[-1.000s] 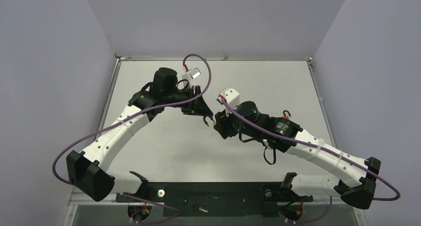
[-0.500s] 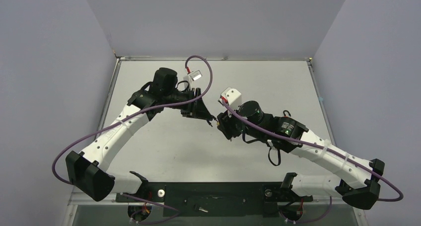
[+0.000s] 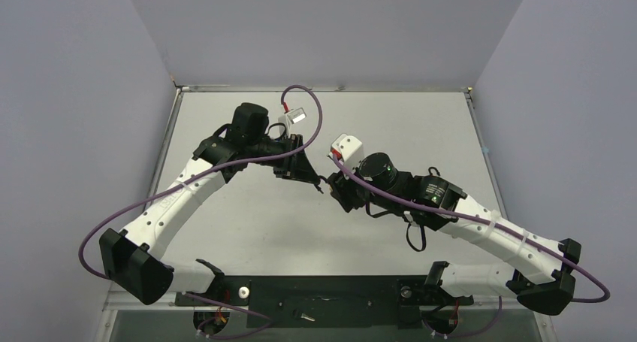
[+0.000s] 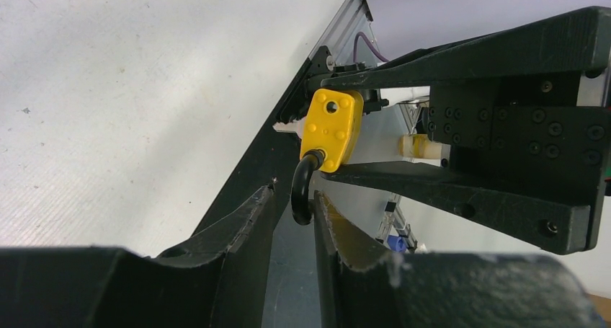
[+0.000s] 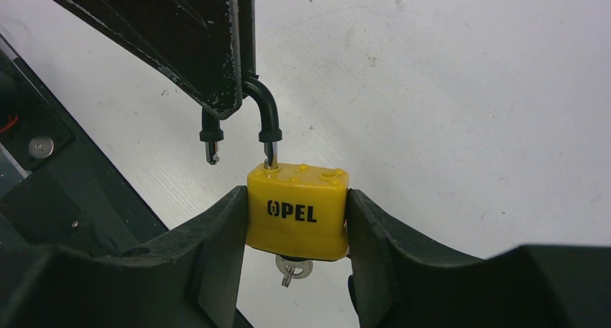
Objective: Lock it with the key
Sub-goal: Lock the lock.
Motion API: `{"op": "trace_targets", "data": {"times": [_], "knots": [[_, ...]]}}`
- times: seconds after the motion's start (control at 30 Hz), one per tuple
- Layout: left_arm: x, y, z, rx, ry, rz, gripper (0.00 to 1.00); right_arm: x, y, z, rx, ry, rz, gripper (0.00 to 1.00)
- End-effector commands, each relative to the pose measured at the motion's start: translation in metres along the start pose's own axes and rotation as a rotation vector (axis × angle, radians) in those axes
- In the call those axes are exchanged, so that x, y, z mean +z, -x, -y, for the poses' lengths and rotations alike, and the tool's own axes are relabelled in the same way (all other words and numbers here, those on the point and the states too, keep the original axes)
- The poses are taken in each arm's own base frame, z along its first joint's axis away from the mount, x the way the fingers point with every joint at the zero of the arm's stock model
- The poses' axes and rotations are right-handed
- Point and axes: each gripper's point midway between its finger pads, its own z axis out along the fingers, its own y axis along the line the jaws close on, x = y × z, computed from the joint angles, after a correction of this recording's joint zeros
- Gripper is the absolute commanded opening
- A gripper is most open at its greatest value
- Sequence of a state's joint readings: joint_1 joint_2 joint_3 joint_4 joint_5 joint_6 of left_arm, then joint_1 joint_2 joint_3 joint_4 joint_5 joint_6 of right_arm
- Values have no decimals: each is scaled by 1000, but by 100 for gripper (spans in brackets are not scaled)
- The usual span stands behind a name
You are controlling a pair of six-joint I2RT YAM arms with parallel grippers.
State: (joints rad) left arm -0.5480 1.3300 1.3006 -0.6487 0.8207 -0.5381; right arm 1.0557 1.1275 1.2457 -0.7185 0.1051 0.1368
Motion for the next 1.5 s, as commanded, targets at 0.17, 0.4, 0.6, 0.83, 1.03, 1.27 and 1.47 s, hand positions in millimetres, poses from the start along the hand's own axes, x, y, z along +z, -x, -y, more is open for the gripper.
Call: {"op": "trace_targets", "data": {"times": [0.17, 0.4, 0.6, 0.83, 1.03, 1.27, 1.47], "knots": [[-2, 3, 11, 29, -51, 5, 23, -10, 37, 2, -10, -14, 105, 0], [1, 3, 11, 20, -60, 4, 22, -7, 38, 3, -20, -27, 100, 0], [3, 1, 8, 12, -57, 0, 19, -6, 41, 2, -21, -23, 104, 0], [4, 3, 7, 11, -58, 12, 10, -5, 40, 0, -25, -12, 99, 0], [2, 15, 17, 21, -95, 83, 0, -6, 42, 3, -31, -33, 106, 32], [-42, 65, 68, 75, -257, 411, 0, -43, 88, 28, 1, -112, 299, 85], [-92, 98, 130, 192, -397, 656, 0, -91, 140, 37, 29, 28, 529, 86]]}}
